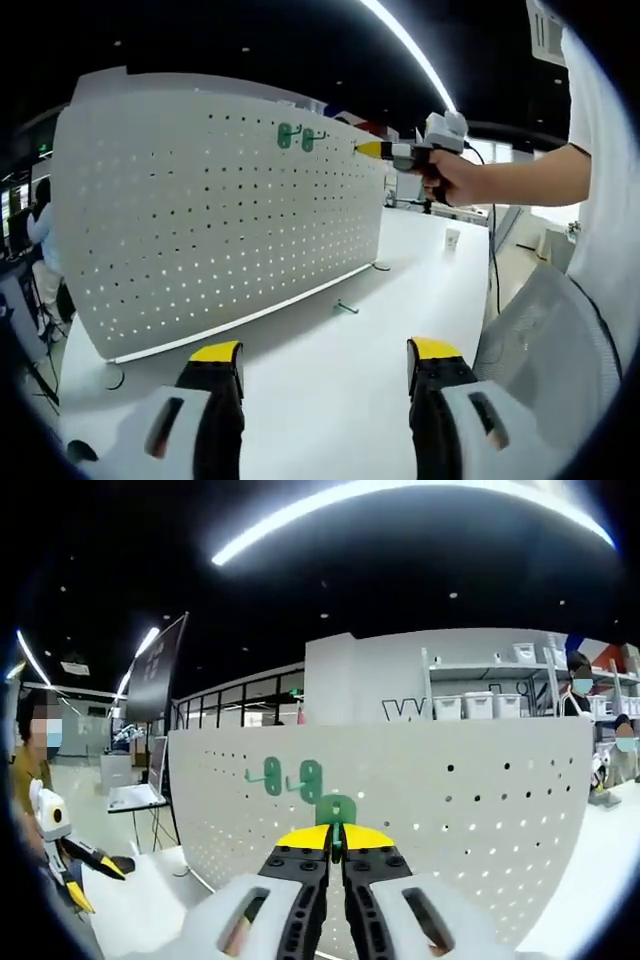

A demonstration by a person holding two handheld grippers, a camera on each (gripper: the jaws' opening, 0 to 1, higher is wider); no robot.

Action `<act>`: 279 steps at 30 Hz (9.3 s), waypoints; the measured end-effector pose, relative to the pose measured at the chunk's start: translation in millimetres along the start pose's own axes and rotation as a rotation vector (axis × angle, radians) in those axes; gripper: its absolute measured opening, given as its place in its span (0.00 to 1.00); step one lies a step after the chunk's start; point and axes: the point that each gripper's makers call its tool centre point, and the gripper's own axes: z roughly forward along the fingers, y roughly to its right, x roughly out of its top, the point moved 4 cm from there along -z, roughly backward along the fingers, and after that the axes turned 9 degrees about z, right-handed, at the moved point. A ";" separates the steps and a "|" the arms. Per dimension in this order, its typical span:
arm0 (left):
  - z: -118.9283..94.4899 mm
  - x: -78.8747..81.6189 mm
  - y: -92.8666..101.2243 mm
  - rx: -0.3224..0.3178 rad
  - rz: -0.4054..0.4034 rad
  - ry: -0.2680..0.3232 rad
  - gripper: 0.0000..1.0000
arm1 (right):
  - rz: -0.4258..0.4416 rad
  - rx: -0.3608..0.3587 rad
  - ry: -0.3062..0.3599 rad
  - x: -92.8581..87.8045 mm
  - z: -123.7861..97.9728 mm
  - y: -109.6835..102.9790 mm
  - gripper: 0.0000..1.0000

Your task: Insert the hook assembly into the mounting plate slot until the hook locks in place.

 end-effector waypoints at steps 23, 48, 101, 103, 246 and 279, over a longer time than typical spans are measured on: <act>-6.3 -10.4 1.7 0.018 -0.027 -0.019 0.68 | -0.113 -0.096 0.034 15.4 35.0 12.2 0.01; -8.1 -14.9 -2.5 0.038 -0.060 -0.018 0.66 | -0.140 -0.107 0.020 16.2 52.0 10.3 0.01; -12.3 -12.7 1.1 0.033 -0.059 0.005 0.63 | -0.079 -0.290 -0.019 6.0 56.2 5.6 0.10; -11.8 -12.2 1.9 0.029 -0.061 0.006 0.63 | -0.080 -0.244 -0.009 4.9 56.5 4.0 0.13; 16.9 -24.5 3.4 -0.030 -0.087 -0.040 0.65 | 0.163 0.136 -0.434 -165.6 -161.5 -13.3 0.64; 81.8 -8.7 1.0 -0.189 0.072 -0.144 0.61 | 0.164 0.139 -0.433 -162.2 -165.9 -17.0 0.64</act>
